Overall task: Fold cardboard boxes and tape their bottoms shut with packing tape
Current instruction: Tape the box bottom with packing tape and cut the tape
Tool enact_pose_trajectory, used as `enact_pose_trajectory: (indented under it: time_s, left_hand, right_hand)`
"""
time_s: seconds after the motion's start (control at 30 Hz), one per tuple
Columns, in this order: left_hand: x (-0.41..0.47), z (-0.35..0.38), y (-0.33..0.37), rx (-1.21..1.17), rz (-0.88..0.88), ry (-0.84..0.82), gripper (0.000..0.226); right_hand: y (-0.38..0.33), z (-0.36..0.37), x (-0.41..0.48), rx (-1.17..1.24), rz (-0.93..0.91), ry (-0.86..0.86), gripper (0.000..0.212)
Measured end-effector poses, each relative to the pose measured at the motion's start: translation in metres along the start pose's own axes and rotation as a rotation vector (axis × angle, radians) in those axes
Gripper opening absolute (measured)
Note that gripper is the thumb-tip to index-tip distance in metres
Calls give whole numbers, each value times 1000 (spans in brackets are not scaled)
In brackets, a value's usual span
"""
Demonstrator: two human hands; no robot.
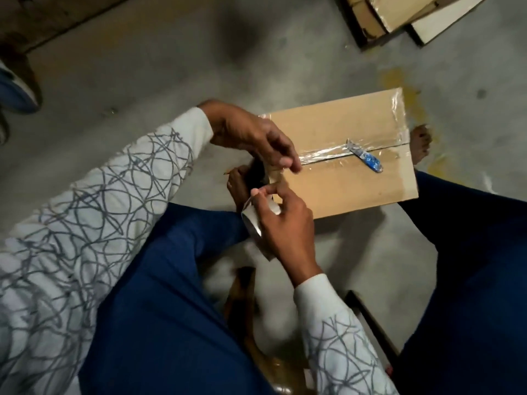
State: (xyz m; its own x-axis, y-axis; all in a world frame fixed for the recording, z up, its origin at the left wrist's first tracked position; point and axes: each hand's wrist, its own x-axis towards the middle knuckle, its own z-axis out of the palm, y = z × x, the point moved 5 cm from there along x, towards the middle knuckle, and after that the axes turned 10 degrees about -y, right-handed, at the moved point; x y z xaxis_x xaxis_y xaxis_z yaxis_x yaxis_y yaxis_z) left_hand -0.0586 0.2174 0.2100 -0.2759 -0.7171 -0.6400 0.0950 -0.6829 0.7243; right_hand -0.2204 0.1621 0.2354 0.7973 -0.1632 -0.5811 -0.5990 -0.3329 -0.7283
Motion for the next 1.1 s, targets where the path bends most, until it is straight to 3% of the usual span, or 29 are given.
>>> enact_pose_trajectory:
  time_s: [0.13,0.27,0.43,0.57,0.7,0.83,1.0,1.1]
  left_hand:
    - [5,49,16,-94,54,-315,68]
    - [1,82,40,-46,79,-341,64]
    - [0,101,52,179,-10,-111,35]
    - [-8,112,45,142,-49,-8,19]
    - [-14,120,40,-2,7,123,19]
    - [-22,121,37,-65,-9,226,24]
    - [-34,114,30,-82,-6,272,32]
    - [-40,106,28,-18,5,301,24]
  right_hand:
    - [-21,-40,-21,-140,-112,-26,22]
    - [-16,-67,-52,-122,-155,-73,16]
    - [5,-88,-89,-272,-189,-5,26]
    - [25,-107,-107,-345,-178,42,20]
    - [41,-107,-115,-320,-143,64,19]
    - [46,-95,-115,-304,-124,93,34]
    - [46,-91,-115,-293,-107,121,28]
    - [44,-92,-112,-268,-94,133,26]
